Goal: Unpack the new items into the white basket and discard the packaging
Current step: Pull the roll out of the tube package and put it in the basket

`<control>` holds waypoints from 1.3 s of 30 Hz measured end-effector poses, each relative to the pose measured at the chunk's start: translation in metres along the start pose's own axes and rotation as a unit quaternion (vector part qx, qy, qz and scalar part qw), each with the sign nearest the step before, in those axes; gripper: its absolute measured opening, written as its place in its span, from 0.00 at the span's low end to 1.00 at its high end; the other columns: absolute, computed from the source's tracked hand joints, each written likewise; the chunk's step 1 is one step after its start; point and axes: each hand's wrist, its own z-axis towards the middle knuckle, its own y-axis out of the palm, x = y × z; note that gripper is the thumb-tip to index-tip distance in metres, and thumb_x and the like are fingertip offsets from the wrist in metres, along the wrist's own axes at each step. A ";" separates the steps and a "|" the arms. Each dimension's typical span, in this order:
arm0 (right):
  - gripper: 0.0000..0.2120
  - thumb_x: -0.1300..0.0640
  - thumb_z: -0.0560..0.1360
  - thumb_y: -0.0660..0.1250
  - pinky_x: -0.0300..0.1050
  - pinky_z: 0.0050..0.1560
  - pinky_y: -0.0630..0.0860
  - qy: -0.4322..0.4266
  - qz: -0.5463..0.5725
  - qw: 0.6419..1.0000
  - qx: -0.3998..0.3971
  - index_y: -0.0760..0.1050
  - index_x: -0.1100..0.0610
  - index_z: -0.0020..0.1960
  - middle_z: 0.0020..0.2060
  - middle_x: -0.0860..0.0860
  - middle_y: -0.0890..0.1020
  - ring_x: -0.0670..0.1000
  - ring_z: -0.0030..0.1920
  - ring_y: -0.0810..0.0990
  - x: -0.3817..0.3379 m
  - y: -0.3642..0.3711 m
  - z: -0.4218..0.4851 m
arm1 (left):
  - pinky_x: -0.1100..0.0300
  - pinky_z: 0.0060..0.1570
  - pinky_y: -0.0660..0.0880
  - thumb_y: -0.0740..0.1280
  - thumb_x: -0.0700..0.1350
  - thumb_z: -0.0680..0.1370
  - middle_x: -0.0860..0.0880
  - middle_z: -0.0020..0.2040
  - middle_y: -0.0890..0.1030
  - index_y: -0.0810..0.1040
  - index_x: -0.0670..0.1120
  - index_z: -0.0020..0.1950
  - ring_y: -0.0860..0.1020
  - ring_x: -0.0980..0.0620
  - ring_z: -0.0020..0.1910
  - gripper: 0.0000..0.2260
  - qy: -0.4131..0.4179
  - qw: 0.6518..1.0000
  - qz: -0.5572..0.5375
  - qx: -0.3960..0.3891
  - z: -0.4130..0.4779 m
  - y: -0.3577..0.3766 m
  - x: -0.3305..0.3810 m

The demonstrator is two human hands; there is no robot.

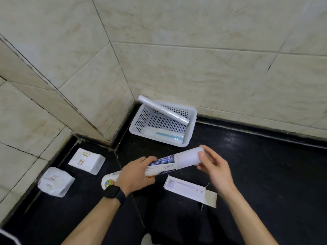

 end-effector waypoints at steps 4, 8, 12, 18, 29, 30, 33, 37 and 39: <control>0.15 0.51 0.76 0.71 0.48 0.52 0.82 0.026 0.047 0.997 0.048 0.80 0.52 0.62 0.54 0.55 0.85 0.55 0.50 0.86 -0.004 -0.024 0.004 | 0.61 0.41 0.67 0.68 0.59 0.68 0.58 0.53 0.77 0.68 0.62 0.67 0.78 0.55 0.50 0.27 -0.006 1.000 0.004 0.016 -0.007 0.001 -0.009; 0.21 0.48 0.72 0.72 0.53 0.56 0.79 0.118 0.169 0.978 0.019 0.75 0.54 0.62 0.58 0.54 0.84 0.54 0.55 0.84 0.005 -0.010 0.002 | 0.61 0.44 0.70 0.67 0.60 0.69 0.58 0.54 0.78 0.68 0.62 0.68 0.78 0.56 0.50 0.27 0.003 1.000 -0.002 0.021 -0.004 0.004 0.004; 0.20 0.51 0.77 0.70 0.57 0.60 0.78 0.137 0.156 0.978 -0.026 0.73 0.57 0.66 0.58 0.56 0.84 0.56 0.57 0.84 0.013 0.018 -0.008 | 0.59 0.48 0.73 0.67 0.60 0.70 0.58 0.55 0.78 0.68 0.61 0.68 0.78 0.56 0.51 0.27 0.019 1.000 0.001 0.019 -0.002 0.009 0.004; 0.17 0.50 0.77 0.70 0.53 0.55 0.81 0.093 0.133 0.984 0.073 0.76 0.57 0.61 0.54 0.57 0.85 0.55 0.53 0.86 0.000 0.021 0.005 | 0.59 0.48 0.72 0.67 0.58 0.72 0.58 0.53 0.76 0.67 0.61 0.67 0.76 0.56 0.50 0.24 -0.045 0.998 -0.039 0.002 -0.017 0.024 -0.042; 0.17 0.46 0.77 0.70 0.51 0.58 0.78 0.126 0.255 0.943 0.170 0.76 0.56 0.59 0.56 0.59 0.83 0.58 0.56 0.83 -0.008 0.002 0.026 | 0.51 0.67 0.65 0.68 0.70 0.66 0.52 0.69 0.70 0.58 0.60 0.76 0.69 0.49 0.68 0.41 -0.150 0.981 -0.030 -0.115 -0.023 0.064 -0.089; 0.16 0.46 0.77 0.70 0.51 0.58 0.78 0.135 0.258 0.942 0.166 0.76 0.56 0.57 0.56 0.59 0.83 0.58 0.56 0.83 -0.008 0.006 0.026 | 0.49 0.70 0.62 0.68 0.74 0.62 0.51 0.73 0.67 0.55 0.61 0.77 0.66 0.48 0.71 0.48 -0.147 0.979 -0.049 -0.130 -0.018 0.063 -0.085; 0.15 0.47 0.77 0.70 0.52 0.61 0.77 0.149 0.246 0.945 0.155 0.76 0.56 0.56 0.55 0.59 0.84 0.58 0.56 0.83 -0.005 0.018 0.029 | 0.52 0.72 0.62 0.71 0.75 0.59 0.51 0.75 0.65 0.55 0.61 0.78 0.64 0.50 0.73 0.52 -0.153 0.956 -0.237 -0.084 -0.003 0.045 -0.070; 0.16 0.47 0.77 0.69 0.53 0.60 0.77 0.156 0.227 0.953 0.129 0.76 0.58 0.57 0.56 0.60 0.83 0.59 0.56 0.83 0.003 0.036 0.038 | 0.55 0.61 0.74 0.75 0.65 0.66 0.48 0.69 0.72 0.60 0.64 0.75 0.79 0.50 0.60 0.42 -0.179 0.773 -0.607 -0.032 0.022 -0.003 -0.045; 0.18 0.47 0.77 0.68 0.52 0.58 0.78 0.164 0.223 0.955 0.110 0.76 0.59 0.59 0.56 0.61 0.83 0.59 0.56 0.83 0.005 0.049 0.047 | 0.51 0.59 0.78 0.74 0.60 0.71 0.46 0.64 0.77 0.68 0.60 0.71 0.83 0.48 0.55 0.31 -0.178 0.714 -0.677 -0.030 0.036 -0.022 -0.039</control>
